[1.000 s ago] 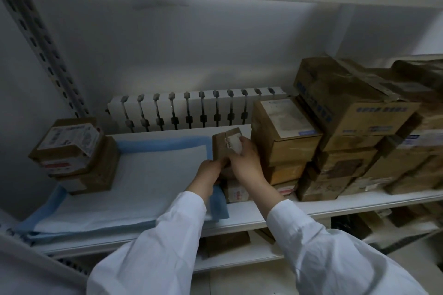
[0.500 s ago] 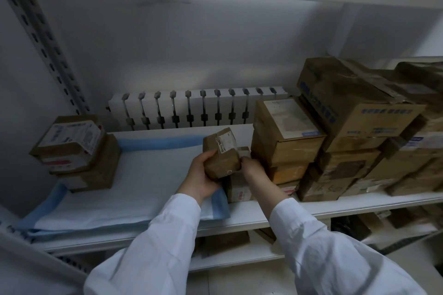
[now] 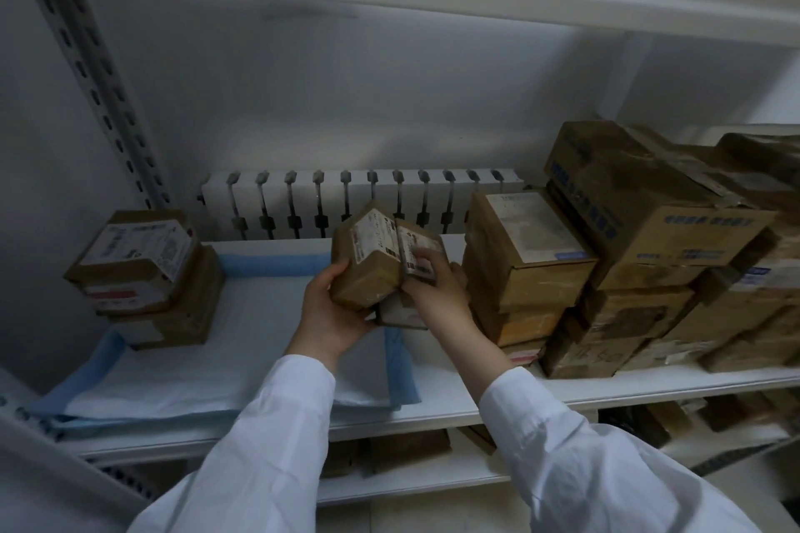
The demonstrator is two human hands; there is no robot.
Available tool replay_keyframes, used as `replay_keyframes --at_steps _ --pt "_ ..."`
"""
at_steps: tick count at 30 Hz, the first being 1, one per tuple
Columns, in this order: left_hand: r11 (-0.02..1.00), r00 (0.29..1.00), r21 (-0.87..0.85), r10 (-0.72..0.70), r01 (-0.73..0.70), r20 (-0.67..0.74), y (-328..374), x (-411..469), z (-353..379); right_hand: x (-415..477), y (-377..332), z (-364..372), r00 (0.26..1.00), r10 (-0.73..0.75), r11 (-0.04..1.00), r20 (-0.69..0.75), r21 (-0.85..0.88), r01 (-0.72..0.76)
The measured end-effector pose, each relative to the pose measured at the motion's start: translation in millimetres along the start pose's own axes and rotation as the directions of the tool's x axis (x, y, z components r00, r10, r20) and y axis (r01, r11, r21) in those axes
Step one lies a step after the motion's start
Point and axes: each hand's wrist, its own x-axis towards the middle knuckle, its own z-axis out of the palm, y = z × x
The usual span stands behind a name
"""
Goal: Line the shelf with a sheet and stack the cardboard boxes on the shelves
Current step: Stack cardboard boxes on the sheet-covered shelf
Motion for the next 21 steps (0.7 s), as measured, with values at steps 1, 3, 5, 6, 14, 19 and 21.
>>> replay_keyframes --at_steps 1,3,5,6,14,19,21 --pt "1.000 1.000 -0.015 0.011 -0.011 0.009 5.2 -2.6 -1.4 0.3 -4.2 0.5 1.000 -0.014 1.000 0.018 0.004 0.014" --pt "0.999 0.999 -0.014 0.046 -0.046 0.006 17.8 -7.9 -3.4 1.1 -13.6 3.8 0.998 -0.050 0.998 0.027 0.036 0.049" --pt "0.995 0.995 -0.001 0.095 -0.095 -0.009 31.2 -13.4 -3.6 3.3 -21.7 8.6 0.999 -0.051 0.993 0.015 0.111 0.049" --pt "0.992 0.992 0.014 0.125 -0.125 -0.011 38.3 -16.8 -3.9 3.8 -25.2 11.0 0.999 -0.046 0.986 0.023 0.163 0.041" --pt "0.938 0.940 -0.059 0.341 -0.342 -0.021 112.7 -57.4 -20.5 0.2 -75.5 46.7 0.976 -0.030 0.835 0.217 0.543 -0.095" --pt "0.871 0.884 -0.153 0.459 -0.467 -0.085 171.4 -97.5 -36.3 -0.7 -105.9 74.3 0.908 0.005 0.639 0.420 0.697 -0.326" --pt "0.853 0.862 -0.128 0.496 -0.507 -0.105 192.3 -110.4 -39.9 0.1 -116.6 88.5 0.885 0.001 0.593 0.465 0.713 -0.375"
